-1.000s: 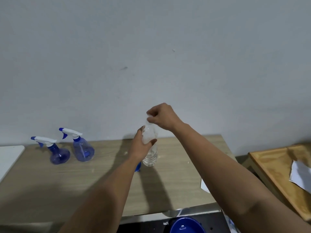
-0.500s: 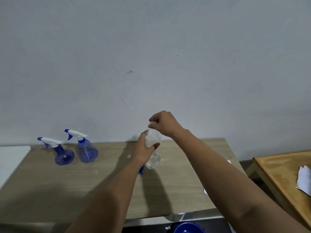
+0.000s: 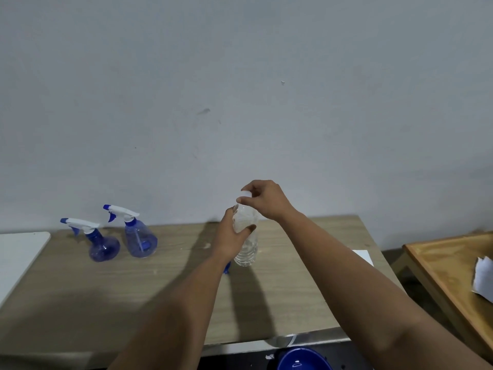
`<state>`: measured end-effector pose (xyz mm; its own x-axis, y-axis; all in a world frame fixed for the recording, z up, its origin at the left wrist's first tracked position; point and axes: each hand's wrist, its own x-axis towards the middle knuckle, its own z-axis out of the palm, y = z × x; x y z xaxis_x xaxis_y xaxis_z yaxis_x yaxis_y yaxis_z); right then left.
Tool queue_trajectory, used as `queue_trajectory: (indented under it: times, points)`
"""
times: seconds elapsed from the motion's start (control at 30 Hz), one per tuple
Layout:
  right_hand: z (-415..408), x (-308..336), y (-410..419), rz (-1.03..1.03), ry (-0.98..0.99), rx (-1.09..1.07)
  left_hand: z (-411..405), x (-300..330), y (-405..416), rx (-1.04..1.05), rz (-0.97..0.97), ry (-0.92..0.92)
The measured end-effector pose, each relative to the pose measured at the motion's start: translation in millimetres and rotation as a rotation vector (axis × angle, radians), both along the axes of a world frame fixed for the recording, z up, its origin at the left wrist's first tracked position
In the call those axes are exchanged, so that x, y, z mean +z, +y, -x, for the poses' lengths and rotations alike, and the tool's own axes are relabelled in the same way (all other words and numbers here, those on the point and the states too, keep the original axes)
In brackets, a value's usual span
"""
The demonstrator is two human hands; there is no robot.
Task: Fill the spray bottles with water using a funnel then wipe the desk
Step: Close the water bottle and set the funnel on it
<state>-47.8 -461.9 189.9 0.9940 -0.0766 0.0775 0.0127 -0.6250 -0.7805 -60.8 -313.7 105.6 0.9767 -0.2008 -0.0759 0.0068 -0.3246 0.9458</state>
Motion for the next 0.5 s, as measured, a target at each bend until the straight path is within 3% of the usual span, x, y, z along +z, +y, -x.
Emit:
queue_trajectory:
  times: [0.2,0.33,0.5]
  points:
    - [4,-18,15,-0.130,-0.081,-0.179,-1,-2,1,-0.002,-0.013,0.008]
    - [11,-41,27,-0.286,-0.131,-0.106,0,-9,8,0.017,-0.024,0.032]
    - [11,-43,21,-0.323,-0.121,-0.080,-1,-7,5,0.012,-0.027,0.010]
